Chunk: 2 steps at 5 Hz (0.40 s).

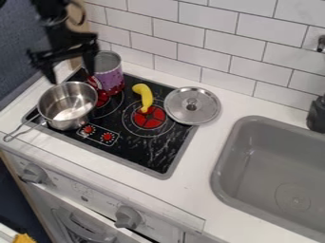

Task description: Moved the silver pot to the left bottom side of the stove

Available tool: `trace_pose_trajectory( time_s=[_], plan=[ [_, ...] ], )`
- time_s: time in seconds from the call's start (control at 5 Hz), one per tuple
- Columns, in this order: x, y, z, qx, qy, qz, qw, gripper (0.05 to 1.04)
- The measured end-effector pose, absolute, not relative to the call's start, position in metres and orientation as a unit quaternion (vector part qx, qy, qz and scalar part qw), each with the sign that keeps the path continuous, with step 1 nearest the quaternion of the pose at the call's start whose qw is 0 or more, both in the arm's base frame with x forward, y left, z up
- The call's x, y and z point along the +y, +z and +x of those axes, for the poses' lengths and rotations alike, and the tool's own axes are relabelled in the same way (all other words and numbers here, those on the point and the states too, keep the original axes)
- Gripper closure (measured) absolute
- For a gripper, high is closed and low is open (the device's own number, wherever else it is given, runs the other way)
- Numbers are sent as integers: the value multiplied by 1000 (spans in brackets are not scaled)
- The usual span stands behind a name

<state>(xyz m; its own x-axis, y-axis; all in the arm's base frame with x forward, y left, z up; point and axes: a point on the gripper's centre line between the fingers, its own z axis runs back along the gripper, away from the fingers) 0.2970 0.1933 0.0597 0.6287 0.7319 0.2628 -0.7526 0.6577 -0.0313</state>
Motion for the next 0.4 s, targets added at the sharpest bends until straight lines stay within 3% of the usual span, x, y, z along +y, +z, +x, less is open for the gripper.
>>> trace_pose_trajectory(
  time_s=[0.4],
  plan=[
    [221, 26, 283, -113, 407, 63, 904, 83]
  ],
)
